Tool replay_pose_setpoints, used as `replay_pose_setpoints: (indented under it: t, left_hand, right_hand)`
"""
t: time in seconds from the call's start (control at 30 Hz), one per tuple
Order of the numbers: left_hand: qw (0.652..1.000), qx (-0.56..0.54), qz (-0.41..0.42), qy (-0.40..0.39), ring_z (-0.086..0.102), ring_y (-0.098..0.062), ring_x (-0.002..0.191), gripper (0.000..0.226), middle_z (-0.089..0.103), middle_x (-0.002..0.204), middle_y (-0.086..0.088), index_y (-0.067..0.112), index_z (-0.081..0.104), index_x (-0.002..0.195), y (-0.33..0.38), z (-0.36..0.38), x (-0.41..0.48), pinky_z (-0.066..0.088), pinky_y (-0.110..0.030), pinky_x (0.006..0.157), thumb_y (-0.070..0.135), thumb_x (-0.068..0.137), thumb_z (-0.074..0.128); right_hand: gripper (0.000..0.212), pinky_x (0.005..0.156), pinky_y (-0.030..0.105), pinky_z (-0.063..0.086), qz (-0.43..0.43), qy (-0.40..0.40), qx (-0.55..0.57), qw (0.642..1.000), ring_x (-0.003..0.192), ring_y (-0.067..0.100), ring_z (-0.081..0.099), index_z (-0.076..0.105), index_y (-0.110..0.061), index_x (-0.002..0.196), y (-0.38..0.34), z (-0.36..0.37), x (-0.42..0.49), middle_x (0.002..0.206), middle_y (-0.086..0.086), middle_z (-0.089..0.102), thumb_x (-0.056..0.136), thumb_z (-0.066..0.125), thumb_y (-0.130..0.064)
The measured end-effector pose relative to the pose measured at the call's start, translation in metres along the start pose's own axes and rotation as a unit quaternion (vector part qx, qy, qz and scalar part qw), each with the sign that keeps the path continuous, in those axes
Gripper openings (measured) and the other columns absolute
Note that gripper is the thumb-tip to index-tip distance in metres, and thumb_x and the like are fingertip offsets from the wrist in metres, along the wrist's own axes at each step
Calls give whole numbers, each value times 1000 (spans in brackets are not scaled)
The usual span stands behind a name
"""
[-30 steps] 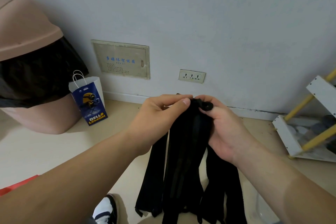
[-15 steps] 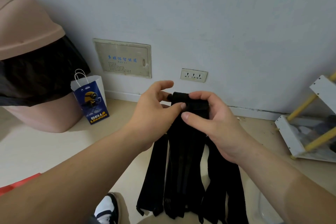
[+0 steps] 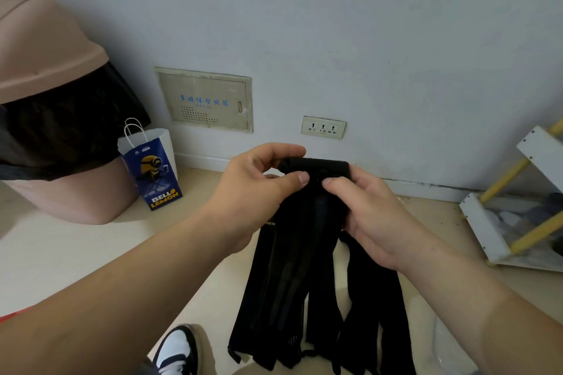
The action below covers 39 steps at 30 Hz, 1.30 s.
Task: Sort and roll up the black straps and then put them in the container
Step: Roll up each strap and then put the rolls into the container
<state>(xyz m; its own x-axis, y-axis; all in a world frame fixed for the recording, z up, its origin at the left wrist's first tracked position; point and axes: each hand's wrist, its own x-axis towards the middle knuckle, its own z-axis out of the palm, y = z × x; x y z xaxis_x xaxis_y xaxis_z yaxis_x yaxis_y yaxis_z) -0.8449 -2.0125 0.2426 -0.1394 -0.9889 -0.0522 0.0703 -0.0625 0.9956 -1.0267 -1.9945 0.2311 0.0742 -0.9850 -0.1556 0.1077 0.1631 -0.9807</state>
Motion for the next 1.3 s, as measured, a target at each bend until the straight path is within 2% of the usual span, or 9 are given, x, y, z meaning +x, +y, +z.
replay_pose_setpoints:
  t: [0.1, 0.2, 0.37, 0.5, 0.57, 0.77, 0.87, 1.1, 1.3]
  left_hand:
    - [1000, -14, -8, -12, 75, -22, 85, 30, 76, 111, -11, 22, 79, 110, -2, -1, 1, 64, -35, 80, 1, 88, 81]
    - [996, -35, -47, -60, 75, -26, 98, 22, 74, 120, -21, 15, 77, 116, -5, -2, 2, 57, -50, 100, 10, 95, 76]
    - [986, -23, -91, -139, 74, -26, 102, 25, 76, 121, -17, 19, 74, 126, -5, 0, 0, 60, -41, 89, 15, 107, 57]
    - [990, 3, -81, -117, 76, -33, 107, 24, 76, 118, -19, 22, 69, 127, -6, 4, -1, 62, -49, 92, 16, 109, 55]
    - [990, -1, -94, -110, 76, -28, 102, 24, 76, 118, -17, 25, 68, 126, -6, 6, -2, 60, -47, 94, 18, 109, 53]
    - [991, -8, -114, -67, 75, -13, 84, 26, 78, 96, -1, 42, 69, 124, -5, 11, 0, 57, -27, 67, 25, 107, 58]
    - [997, -25, -76, 9, 80, -22, 82, 25, 80, 94, -9, 31, 72, 124, -5, 14, -3, 62, -29, 64, 24, 100, 71]
    - [992, -56, -52, 104, 78, -13, 73, 10, 82, 90, -3, 15, 82, 101, -3, 12, -2, 60, -27, 58, 15, 99, 72]
    - [990, -81, -87, 76, 69, -21, 66, 16, 72, 82, -15, -4, 74, 94, -1, 8, 3, 61, -33, 65, 9, 95, 67]
  right_hand:
    - [21, 78, 44, 63, -7, 14, -5, 1000, 93, 30, 77, 76, -20, 106, -1, -1, 0, 101, 16, 78, 104, 58, -11]
    - [21, 82, 48, 63, -9, 22, 13, 1000, 89, 30, 76, 75, -19, 103, -1, 0, 1, 101, 21, 77, 103, 56, -8]
    - [25, 65, 38, 61, -11, 48, 23, 999, 73, 25, 72, 74, -22, 97, -1, 1, 3, 87, 12, 74, 102, 55, -7]
    - [27, 61, 36, 60, -23, 53, 20, 998, 71, 24, 69, 72, -26, 101, 1, 3, 3, 87, 10, 72, 102, 54, -5]
    - [33, 62, 37, 61, -26, 50, 19, 998, 74, 24, 70, 74, -30, 105, 2, 4, 3, 92, 11, 73, 102, 54, -4]
    - [34, 58, 33, 60, -8, 38, 71, 997, 72, 20, 75, 73, -29, 108, 3, 9, 3, 89, 8, 76, 105, 53, -2]
    - [30, 58, 33, 60, 14, 60, 95, 994, 74, 20, 76, 72, -28, 114, 4, 11, 6, 91, 9, 78, 105, 54, -6]
    - [29, 65, 33, 61, 16, 63, 95, 993, 83, 21, 78, 73, -28, 116, 7, 14, 9, 103, 12, 79, 104, 56, -8]
    - [29, 69, 37, 61, 24, 73, 96, 992, 95, 27, 76, 76, -34, 112, 5, 10, 12, 110, 11, 80, 104, 55, -15]
